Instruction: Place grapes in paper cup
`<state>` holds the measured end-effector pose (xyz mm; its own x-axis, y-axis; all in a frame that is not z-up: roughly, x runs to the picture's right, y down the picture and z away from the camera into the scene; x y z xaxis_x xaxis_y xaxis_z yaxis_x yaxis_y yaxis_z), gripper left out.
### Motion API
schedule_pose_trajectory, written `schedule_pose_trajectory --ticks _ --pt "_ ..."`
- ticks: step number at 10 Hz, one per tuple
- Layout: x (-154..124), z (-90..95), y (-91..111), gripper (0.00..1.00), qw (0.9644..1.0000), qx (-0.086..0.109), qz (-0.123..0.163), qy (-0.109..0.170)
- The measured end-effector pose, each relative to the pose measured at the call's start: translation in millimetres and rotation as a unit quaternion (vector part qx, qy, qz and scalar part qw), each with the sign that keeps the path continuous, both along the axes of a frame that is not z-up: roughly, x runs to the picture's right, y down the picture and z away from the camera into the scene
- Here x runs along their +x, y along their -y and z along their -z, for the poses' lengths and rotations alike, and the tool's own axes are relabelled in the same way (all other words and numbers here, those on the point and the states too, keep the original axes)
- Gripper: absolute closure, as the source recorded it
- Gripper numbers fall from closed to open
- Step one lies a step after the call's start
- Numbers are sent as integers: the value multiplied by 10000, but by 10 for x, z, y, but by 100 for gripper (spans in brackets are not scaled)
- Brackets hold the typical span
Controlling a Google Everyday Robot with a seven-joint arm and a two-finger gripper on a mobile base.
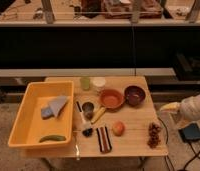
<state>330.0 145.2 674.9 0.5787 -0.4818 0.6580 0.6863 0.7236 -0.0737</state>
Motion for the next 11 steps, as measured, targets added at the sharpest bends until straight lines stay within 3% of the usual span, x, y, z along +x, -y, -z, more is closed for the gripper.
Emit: schedule_pose_trajectory --ticks 2,4,6,8,11 --pt "-192 -222 -277 35 9964 -283 770 -228" --pt "-165 -460 -496 35 9911 -448 1167 -466" --pt "81 -631 -631 35 9865 -516 1345 -781" --pt "395 -713 -656 35 9841 -481 1418 -955" --pt "529 -823 -716 35 9827 -397 1526 -972"
